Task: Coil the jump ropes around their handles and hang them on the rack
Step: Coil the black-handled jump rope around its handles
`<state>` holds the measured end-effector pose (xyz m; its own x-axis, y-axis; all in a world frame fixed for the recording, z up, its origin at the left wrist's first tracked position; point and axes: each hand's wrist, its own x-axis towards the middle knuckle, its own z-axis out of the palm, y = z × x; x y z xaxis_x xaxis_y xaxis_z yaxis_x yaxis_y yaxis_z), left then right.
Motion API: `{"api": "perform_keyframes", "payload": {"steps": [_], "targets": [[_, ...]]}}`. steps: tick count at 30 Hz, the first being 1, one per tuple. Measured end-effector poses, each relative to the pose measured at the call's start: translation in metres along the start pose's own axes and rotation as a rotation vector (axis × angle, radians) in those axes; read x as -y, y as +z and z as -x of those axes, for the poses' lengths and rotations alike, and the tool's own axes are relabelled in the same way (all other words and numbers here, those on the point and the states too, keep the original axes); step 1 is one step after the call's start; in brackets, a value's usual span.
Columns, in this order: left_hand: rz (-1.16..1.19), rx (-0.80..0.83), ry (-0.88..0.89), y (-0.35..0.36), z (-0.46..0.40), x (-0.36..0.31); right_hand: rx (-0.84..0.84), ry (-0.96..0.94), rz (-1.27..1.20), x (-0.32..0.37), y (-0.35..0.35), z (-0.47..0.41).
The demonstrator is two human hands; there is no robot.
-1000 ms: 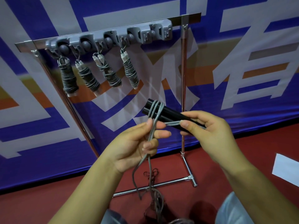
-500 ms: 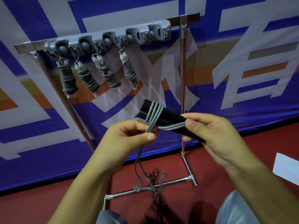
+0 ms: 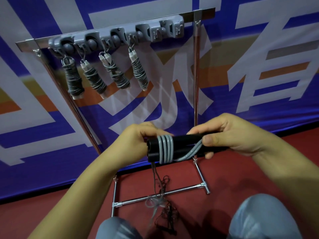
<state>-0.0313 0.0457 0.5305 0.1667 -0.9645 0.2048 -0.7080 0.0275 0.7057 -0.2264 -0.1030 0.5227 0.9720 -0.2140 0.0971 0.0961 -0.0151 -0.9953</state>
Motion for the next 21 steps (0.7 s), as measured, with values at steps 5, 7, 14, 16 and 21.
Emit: {"api": "perform_keyframes", "payload": {"steps": [5, 7, 14, 16, 21], "targets": [[-0.011, -0.002, 0.032, 0.006, -0.004, 0.003, 0.168, 0.094, 0.129, 0.013, -0.006, 0.005], [-0.052, -0.035, 0.061, 0.007, -0.005, 0.003, 0.206, 0.127, 0.175, 0.017, -0.006, 0.007], [-0.102, -0.179, 0.128, 0.005, -0.003, 0.000, 0.214, 0.217, 0.478, 0.023, -0.003, 0.012], [-0.165, -0.205, 0.170, 0.006, -0.002, 0.002, 0.176, 0.242, 0.544, 0.023, -0.002, 0.011], [-0.388, -0.291, 0.271, 0.014, -0.004, 0.009, 0.145, 0.321, 0.667, 0.021, -0.002, 0.004]]}}
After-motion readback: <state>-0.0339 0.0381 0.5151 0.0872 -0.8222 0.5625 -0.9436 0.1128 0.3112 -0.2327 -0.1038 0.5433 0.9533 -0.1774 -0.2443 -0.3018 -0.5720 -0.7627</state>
